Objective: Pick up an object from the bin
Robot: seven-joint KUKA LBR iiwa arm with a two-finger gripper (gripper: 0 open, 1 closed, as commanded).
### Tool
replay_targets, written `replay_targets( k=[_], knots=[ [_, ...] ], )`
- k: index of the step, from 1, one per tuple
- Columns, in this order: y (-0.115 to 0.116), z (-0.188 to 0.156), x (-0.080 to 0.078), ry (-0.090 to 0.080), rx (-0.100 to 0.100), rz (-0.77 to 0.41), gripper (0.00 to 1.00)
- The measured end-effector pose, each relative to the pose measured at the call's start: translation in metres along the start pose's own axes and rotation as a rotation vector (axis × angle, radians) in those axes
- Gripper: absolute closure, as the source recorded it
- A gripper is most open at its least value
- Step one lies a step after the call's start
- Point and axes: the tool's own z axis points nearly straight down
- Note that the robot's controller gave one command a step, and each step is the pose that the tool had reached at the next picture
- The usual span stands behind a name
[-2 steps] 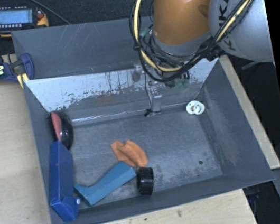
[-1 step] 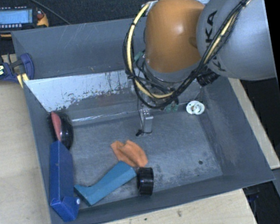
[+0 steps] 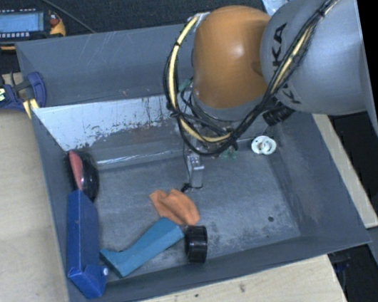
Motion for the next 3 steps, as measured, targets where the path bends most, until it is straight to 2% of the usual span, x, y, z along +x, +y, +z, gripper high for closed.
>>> replay_targets(
  k=[1,2,3],
  knots=[
    [-0.016,-0.013,0.004,0.007,0.001,0.043,0.00],
    [0.018,0.003,-0.002,-0.012,0.001,0.054,0.00],
    [0.023,0.034,0.053,-0.001,-0.001,0.126,0.00]
  ],
)
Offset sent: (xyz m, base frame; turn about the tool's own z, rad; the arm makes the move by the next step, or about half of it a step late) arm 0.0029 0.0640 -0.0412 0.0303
